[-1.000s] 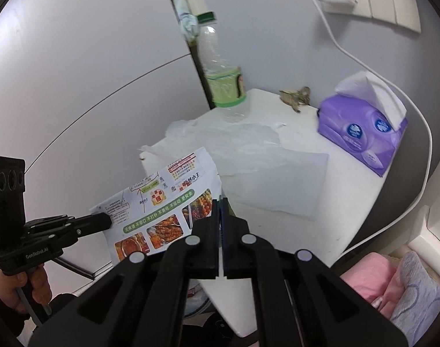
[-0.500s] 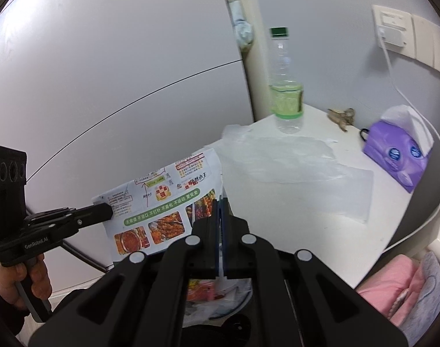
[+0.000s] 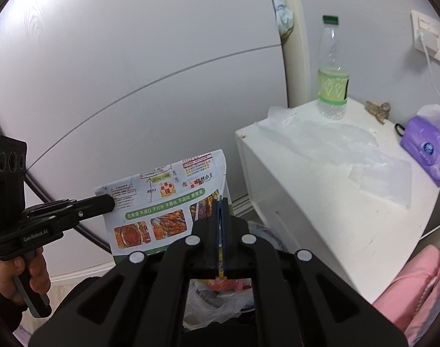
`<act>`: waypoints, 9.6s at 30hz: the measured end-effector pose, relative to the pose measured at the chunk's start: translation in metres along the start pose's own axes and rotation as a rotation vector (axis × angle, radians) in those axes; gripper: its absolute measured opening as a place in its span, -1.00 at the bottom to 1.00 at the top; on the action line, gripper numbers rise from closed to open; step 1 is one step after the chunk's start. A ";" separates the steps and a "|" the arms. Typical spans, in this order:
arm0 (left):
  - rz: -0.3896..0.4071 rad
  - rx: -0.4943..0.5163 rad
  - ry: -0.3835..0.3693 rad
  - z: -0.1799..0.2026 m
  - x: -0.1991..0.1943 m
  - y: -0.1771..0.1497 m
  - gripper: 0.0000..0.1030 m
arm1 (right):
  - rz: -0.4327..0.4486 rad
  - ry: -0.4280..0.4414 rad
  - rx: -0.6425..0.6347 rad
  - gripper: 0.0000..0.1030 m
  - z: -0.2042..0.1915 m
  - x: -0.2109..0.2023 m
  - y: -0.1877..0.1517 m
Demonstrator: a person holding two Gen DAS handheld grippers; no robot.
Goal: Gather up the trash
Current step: 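Lift the flyer off the nightstand with both grippers and carry it toward the bin, then lower the flyer into the bin onto the snack bag and open both grippers, then raise both tools away from the bin toward the nightstand, then move both tools to the green-capped water bottle and close both grippers on it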
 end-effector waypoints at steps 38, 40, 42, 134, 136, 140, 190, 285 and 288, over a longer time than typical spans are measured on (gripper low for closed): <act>-0.471 -0.106 0.045 -0.087 0.226 -0.146 -1.00 | -0.571 -0.041 -0.176 -0.93 0.059 0.247 -0.153; -0.496 -0.110 0.047 -0.092 0.240 -0.154 -1.00 | -0.588 -0.036 -0.165 -0.93 0.063 0.257 -0.159; -0.510 -0.111 0.047 -0.095 0.250 -0.159 -1.00 | -0.609 -0.031 -0.161 -0.93 0.064 0.270 -0.167; 0.192 0.217 0.330 0.082 -0.087 0.092 0.89 | 0.283 -0.389 0.012 0.87 0.028 -0.145 0.031; 0.198 0.210 0.307 0.085 -0.087 0.094 0.89 | 0.283 -0.401 0.009 0.87 0.029 -0.151 0.032; 0.262 0.206 0.264 0.090 -0.095 0.095 0.89 | 0.286 -0.420 0.000 0.87 0.027 -0.159 0.032; 0.239 0.329 0.162 0.150 -0.076 0.076 0.89 | 0.359 -0.534 0.007 0.87 0.020 -0.200 0.037; 0.106 0.645 -0.273 0.130 0.326 0.226 0.52 | 0.243 -0.113 -0.066 0.48 0.166 0.111 0.246; 0.104 0.634 -0.282 0.134 0.329 0.227 0.34 | 0.232 -0.110 -0.082 0.43 0.163 0.115 0.245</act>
Point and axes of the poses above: each gripper's, at about its wrist camera, not at the fingertips, and x roughly the way its jaws point, z to its right, y to its top, the point moved 8 cm from there along x, roughly the way its jaws point, and after that the axes turned 5 degrees about x, right-handed, at the moved point
